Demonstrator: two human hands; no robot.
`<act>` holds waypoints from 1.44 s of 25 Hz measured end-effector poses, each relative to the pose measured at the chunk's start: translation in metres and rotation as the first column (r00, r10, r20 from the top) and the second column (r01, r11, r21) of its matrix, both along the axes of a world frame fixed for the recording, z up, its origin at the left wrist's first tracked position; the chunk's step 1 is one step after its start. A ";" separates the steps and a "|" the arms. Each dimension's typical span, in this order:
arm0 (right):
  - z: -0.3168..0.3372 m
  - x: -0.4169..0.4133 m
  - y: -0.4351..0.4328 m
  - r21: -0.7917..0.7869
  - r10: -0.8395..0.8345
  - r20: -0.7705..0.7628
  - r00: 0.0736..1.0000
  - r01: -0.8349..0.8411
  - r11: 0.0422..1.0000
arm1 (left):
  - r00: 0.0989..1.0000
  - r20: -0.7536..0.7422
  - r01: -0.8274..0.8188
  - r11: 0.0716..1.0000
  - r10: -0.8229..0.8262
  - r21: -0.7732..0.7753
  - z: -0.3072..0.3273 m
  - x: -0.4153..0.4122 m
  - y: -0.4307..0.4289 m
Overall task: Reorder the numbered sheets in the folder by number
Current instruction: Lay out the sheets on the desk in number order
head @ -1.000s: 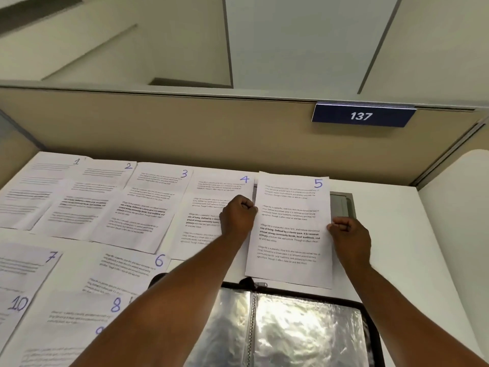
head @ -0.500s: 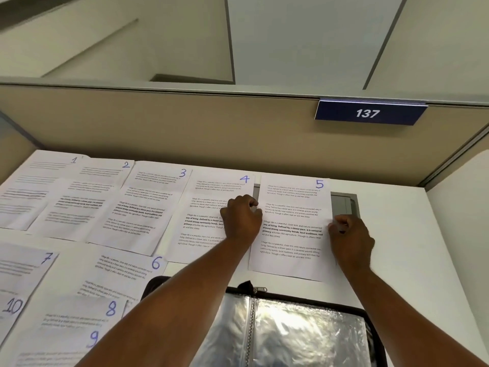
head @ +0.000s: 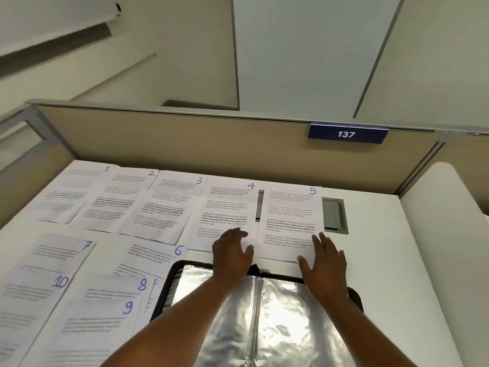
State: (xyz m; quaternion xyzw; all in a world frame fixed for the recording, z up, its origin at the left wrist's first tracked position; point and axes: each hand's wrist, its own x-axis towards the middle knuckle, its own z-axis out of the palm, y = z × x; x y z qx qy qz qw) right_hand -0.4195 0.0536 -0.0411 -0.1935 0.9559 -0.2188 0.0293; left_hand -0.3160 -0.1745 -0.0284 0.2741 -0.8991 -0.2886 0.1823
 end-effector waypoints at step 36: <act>0.007 0.323 -0.211 0.050 0.181 0.120 0.976 -0.188 0.981 | 0.981 0.195 -0.022 0.994 0.001 0.105 0.001 0.339 -0.188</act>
